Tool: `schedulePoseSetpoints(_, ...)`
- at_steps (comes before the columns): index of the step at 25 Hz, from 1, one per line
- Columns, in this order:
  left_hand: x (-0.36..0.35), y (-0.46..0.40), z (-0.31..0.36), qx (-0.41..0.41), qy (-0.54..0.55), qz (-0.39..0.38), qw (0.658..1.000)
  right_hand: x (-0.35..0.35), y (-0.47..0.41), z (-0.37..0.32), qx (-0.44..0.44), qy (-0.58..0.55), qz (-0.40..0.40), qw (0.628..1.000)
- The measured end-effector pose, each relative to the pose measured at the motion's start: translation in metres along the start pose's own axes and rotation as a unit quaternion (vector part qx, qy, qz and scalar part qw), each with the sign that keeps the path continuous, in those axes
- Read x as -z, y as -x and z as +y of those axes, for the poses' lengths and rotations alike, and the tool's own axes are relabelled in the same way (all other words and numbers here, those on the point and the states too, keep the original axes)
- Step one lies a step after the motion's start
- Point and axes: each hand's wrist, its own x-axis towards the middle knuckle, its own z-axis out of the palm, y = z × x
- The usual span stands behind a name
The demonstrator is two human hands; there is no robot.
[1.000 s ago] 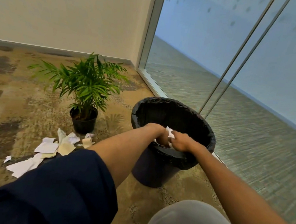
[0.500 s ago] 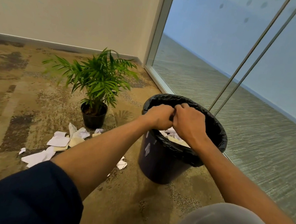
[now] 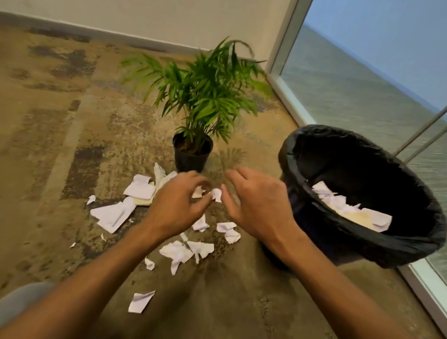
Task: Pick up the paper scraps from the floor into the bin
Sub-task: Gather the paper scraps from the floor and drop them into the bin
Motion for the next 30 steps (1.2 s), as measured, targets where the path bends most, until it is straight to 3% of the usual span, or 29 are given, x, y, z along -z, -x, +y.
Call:
schedulePoseSetpoints(3, 0.006, 0.041, -0.047, 0.12, -0.076, -0.104, 0.984, -0.043, 0.006, -0.017, -0.011, -0.053, -0.101, 0.993)
schedulePoseSetpoints(6, 0.006, 0.065, -0.081, 0.2, -0.186, -0.269, 0.923, -0.088, 0.017, -0.032, -0.038, -0.08, -0.2, 0.976)
schedulePoseSetpoints(9, 0.003, 0.078, -0.093, 0.236, -0.228, -0.432, 0.84, -0.123, 0.032, -0.051, -0.101, -0.064, -0.285, 0.951)
schedulePoseSetpoints(12, -0.006, 0.083, -0.093, 0.225, -0.195, -0.482, 0.824, -0.144, 0.045, -0.072, -0.156, -0.032, -0.366, 0.917)
schedulePoseSetpoints(15, -0.017, 0.082, -0.087, 0.195, -0.185, -0.482, 0.834, -0.151, 0.049, -0.087, -0.156, -0.037, -0.376, 0.913)
schedulePoseSetpoints(22, -0.024, 0.084, -0.099, 0.177, -0.126, -0.47, 0.855, -0.159, 0.057, -0.095, -0.156, -0.19, -0.324, 0.913)
schedulePoseSetpoints(24, -0.02, 0.072, -0.107, 0.242, -0.047, -0.405, 0.88, -0.156, 0.054, -0.085, -0.2, -0.25, -0.315, 0.894)
schedulePoseSetpoints(26, -0.013, 0.059, -0.113, 0.318, 0.034, -0.281, 0.905, -0.153, 0.048, -0.071, -0.24, -0.267, -0.305, 0.882)
schedulePoseSetpoints(28, -0.012, 0.053, -0.121, 0.329, 0.039, -0.164, 0.929, -0.157, 0.039, -0.056, -0.257, -0.254, -0.292, 0.885)
schedulePoseSetpoints(30, -0.016, 0.053, -0.126, 0.316, -0.01, -0.127, 0.94, -0.165, 0.027, -0.043, -0.268, -0.255, -0.28, 0.886)
